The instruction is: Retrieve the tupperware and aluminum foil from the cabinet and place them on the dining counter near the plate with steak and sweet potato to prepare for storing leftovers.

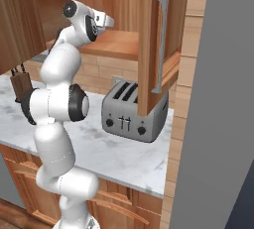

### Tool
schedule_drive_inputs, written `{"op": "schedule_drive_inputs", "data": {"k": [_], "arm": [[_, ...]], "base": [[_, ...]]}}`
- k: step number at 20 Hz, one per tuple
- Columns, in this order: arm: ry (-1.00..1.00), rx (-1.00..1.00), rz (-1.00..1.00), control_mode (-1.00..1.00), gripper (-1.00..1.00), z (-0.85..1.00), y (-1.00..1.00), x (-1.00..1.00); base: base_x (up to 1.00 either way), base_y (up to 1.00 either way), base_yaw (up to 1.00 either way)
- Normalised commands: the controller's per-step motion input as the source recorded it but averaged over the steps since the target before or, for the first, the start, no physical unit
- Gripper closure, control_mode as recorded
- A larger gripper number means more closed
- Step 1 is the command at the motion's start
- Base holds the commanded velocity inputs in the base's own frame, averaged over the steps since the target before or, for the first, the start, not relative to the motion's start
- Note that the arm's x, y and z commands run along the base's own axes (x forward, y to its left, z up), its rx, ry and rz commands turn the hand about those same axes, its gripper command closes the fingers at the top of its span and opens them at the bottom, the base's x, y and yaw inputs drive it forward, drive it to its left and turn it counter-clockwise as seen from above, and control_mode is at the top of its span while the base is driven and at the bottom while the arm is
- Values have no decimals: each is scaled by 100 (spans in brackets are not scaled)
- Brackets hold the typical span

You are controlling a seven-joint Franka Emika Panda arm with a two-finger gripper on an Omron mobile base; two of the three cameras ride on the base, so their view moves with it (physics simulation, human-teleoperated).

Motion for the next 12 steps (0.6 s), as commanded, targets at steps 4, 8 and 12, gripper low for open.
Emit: {"op": "schedule_drive_inputs", "data": {"k": [4, 8, 12], "arm": [[13, 0, -6, -100, -100, -6, 19, 11], [12, 0, -10, -100, -100, -16, 27, -1], [5, 0, -9, -100, -100, -28, 21, -9]], "base": [[0, 0, 0], [0, 0, 0], [0, 0, 0]]}}
